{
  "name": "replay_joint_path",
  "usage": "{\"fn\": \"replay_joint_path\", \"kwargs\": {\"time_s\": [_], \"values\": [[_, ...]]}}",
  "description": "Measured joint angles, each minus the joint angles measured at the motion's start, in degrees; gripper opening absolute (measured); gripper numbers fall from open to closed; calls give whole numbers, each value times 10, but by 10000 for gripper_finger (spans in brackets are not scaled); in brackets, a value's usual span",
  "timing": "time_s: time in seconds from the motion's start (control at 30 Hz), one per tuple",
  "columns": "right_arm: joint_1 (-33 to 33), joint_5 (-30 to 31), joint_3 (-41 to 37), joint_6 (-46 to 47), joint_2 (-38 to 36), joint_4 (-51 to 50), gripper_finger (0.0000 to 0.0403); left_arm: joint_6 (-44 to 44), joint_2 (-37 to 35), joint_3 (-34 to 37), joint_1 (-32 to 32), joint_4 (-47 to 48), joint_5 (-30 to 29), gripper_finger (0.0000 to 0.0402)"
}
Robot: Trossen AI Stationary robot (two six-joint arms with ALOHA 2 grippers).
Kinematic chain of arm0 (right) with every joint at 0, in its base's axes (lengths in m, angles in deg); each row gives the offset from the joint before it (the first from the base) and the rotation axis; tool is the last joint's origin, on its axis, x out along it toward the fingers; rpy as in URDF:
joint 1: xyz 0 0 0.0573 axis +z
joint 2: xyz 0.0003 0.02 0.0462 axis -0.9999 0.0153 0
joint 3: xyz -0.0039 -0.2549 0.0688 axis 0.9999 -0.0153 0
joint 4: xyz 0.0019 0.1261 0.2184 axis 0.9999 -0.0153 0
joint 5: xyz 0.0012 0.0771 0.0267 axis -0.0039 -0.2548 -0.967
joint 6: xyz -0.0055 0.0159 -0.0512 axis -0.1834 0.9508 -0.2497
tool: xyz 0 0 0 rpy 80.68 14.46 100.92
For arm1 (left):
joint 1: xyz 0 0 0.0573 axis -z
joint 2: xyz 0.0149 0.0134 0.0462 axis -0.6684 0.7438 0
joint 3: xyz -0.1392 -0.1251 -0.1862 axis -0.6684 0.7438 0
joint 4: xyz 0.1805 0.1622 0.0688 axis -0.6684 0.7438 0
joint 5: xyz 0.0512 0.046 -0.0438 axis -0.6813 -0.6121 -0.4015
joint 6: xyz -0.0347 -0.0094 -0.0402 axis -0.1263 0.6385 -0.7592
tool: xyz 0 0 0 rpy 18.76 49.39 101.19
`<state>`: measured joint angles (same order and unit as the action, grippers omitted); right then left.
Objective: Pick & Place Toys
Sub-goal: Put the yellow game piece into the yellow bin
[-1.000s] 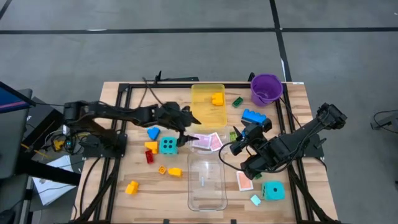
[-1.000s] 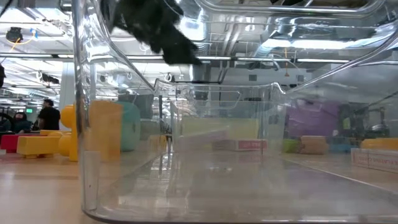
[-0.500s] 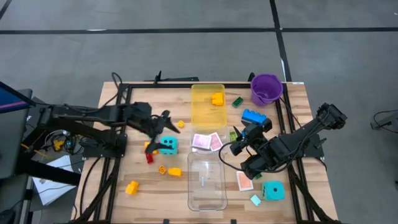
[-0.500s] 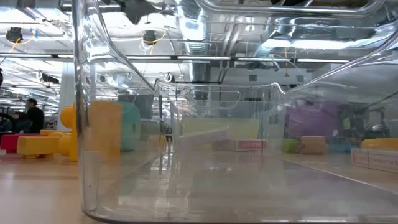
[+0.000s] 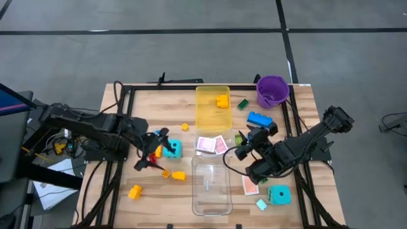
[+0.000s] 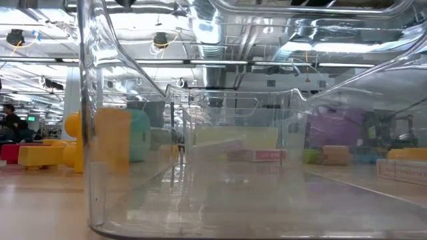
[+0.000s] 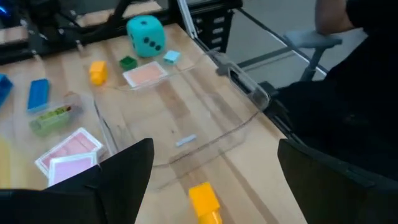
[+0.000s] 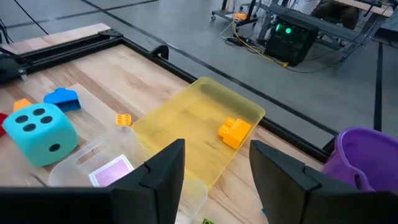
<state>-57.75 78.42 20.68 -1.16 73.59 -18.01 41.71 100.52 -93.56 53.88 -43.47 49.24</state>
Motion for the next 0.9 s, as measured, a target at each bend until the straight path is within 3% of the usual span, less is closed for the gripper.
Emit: {"fn": "replay_joint_path", "kwargs": {"time_s": [0.4,0.73,0.9], "values": [[0,-6,0,0,3,-2,173,-15,70,4,84,-6,-5,337],[0,-6,0,0,3,0,173,-16,180,83,121,-93,-164,337],[0,-6,0,0,3,1,173,-35,225,105,121,-136,-183,337]]}}
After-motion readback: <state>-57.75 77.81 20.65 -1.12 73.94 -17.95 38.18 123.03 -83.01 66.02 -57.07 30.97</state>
